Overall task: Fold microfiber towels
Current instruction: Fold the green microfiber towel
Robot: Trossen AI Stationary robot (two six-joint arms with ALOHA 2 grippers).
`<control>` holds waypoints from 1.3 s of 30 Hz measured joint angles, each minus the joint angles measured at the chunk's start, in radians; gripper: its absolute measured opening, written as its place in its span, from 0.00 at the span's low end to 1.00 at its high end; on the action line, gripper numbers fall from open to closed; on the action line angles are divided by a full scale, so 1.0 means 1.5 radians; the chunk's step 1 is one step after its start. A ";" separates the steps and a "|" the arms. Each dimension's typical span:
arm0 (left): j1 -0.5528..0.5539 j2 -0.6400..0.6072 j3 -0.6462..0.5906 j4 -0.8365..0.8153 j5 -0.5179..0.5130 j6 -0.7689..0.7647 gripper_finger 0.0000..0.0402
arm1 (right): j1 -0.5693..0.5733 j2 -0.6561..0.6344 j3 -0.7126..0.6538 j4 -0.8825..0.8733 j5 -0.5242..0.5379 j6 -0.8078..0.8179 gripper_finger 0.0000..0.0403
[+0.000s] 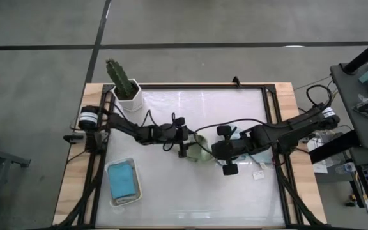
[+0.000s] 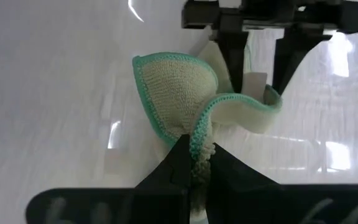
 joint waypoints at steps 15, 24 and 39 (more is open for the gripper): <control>0.019 -0.014 -0.004 -0.027 0.007 -0.003 0.02 | 0.000 0.000 0.005 -0.008 0.000 -0.017 0.02; -0.028 -0.328 0.025 -0.346 0.005 0.002 0.00 | 0.000 -0.021 0.090 -0.099 0.007 -0.037 0.02; -0.046 -0.611 0.147 -0.708 0.022 -0.003 0.00 | -0.052 -0.031 0.181 -0.085 0.042 -0.270 0.02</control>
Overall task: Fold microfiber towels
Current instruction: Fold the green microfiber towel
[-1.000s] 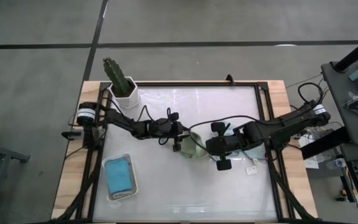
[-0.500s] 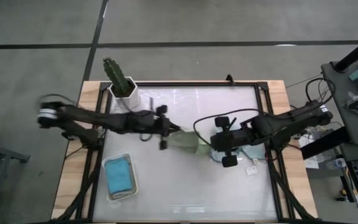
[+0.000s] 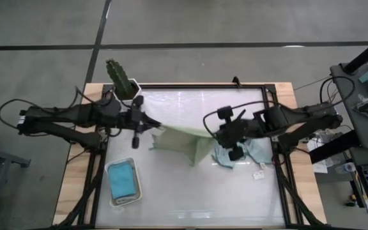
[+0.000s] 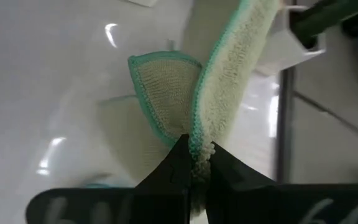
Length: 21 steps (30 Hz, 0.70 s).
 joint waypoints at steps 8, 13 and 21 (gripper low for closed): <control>0.105 -0.001 0.131 -0.188 -0.007 0.007 0.00 | -0.137 0.015 0.002 0.087 0.009 -0.165 0.02; 0.151 0.021 0.238 -0.319 0.006 0.091 0.00 | -0.196 0.015 0.000 0.096 0.010 -0.239 0.04; 0.141 0.024 0.235 -0.330 0.013 0.113 0.00 | -0.210 0.015 0.001 0.094 0.003 -0.191 0.17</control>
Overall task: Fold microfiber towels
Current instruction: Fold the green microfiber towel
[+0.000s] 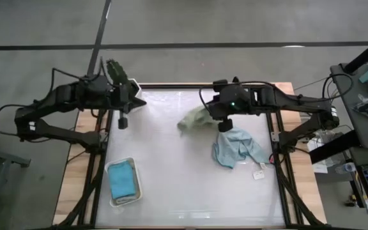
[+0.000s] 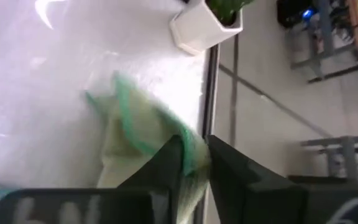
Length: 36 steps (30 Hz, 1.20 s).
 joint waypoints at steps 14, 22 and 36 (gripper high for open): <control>-0.104 0.118 -0.264 0.296 0.071 -0.078 0.00 | 0.073 -0.001 -0.055 -0.172 -0.121 0.263 0.03; -0.166 0.243 -0.300 0.418 0.071 -0.079 0.00 | 0.121 -0.002 -0.198 -0.049 -0.120 0.377 0.02; -0.189 0.386 -0.299 0.565 0.067 -0.078 0.00 | 0.106 0.057 -0.452 0.325 -0.111 0.461 0.39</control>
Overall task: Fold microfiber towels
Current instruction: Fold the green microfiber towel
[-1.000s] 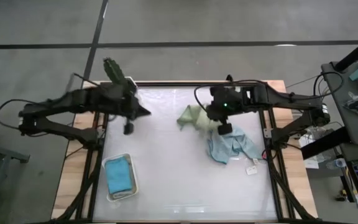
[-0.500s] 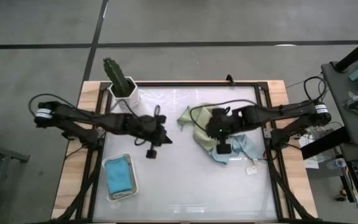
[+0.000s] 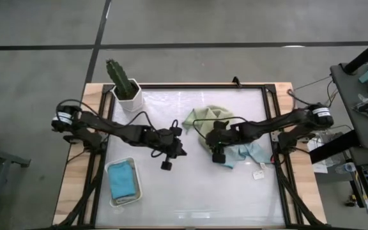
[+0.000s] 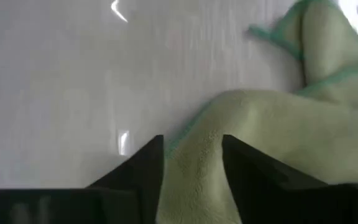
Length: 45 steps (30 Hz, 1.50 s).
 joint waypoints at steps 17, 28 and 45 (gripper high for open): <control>0.001 -0.001 0.001 0.009 -0.002 0.000 0.00 | -0.003 0.192 0.048 0.017 0.121 0.011 0.38; 0.000 -0.005 0.001 -0.005 -0.002 0.000 0.00 | 0.000 0.165 0.047 0.005 0.114 -0.024 0.03; -0.014 -0.036 0.005 0.026 -0.006 0.002 0.07 | 0.031 -0.067 0.046 0.036 0.029 -0.044 0.02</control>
